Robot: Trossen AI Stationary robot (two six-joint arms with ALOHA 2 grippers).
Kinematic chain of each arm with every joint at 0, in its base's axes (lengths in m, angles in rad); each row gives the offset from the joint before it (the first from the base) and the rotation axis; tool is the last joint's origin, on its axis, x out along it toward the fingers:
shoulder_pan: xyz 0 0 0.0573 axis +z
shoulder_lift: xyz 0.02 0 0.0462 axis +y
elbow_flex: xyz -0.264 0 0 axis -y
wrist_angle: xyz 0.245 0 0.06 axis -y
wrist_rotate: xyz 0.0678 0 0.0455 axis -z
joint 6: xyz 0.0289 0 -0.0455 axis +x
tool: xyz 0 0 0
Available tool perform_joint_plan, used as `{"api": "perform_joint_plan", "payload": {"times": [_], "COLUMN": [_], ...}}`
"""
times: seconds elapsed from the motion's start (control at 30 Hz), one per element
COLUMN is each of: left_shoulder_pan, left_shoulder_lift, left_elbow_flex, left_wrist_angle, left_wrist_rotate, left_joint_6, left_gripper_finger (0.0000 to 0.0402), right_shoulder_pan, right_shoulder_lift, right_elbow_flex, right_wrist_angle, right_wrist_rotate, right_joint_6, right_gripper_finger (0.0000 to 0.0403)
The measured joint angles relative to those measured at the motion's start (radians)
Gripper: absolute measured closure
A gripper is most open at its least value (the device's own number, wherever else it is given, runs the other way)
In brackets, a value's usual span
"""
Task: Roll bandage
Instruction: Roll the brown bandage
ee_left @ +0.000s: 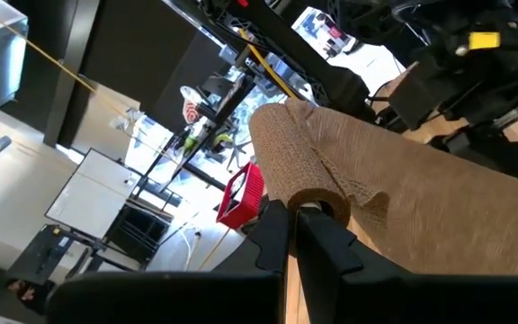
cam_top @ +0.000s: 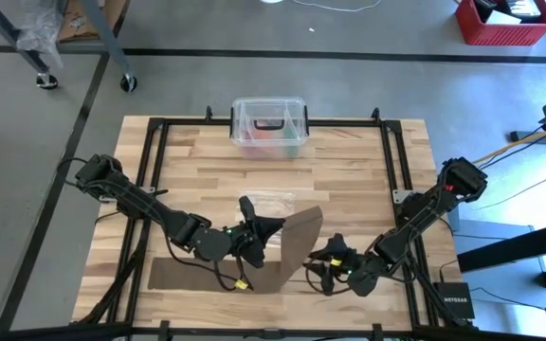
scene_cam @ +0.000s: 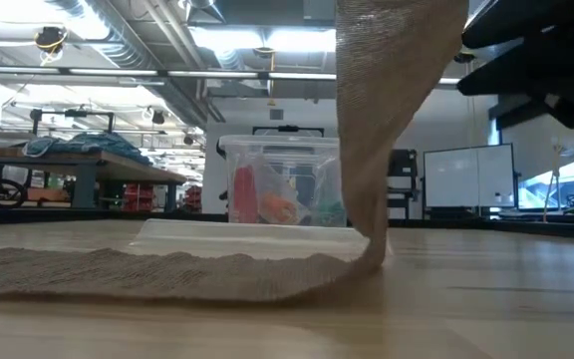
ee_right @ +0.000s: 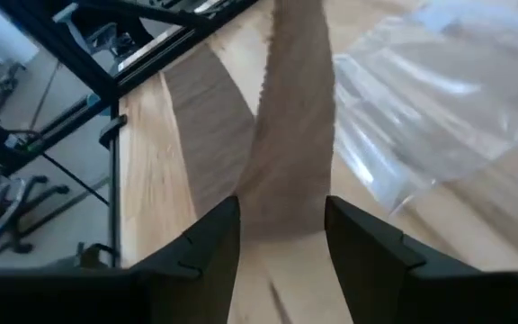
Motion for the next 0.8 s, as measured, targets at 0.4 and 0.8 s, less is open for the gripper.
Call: {"api": "perform_joint_plan", "payload": {"times": [0.4,0.8], "left_shoulder_pan": [0.000,0.011], "left_shoulder_lift": [0.000,0.000], "left_elbow_flex": [0.000,0.000], "left_wrist_angle": [0.000,-0.024], "left_wrist_rotate": [0.000,0.001], "left_joint_6": [-0.001,-0.013], "left_gripper_finger": [0.0396,0.0396], "right_shoulder_pan": [0.000,-0.011], "right_shoulder_lift": [0.000,0.016], "right_elbow_flex": [0.000,0.000], "right_wrist_angle": [0.019,0.042], "right_wrist_rotate": [-0.034,0.058], "right_joint_6": [0.010,-0.012], "right_gripper_finger": [0.0238,0.0238]}}
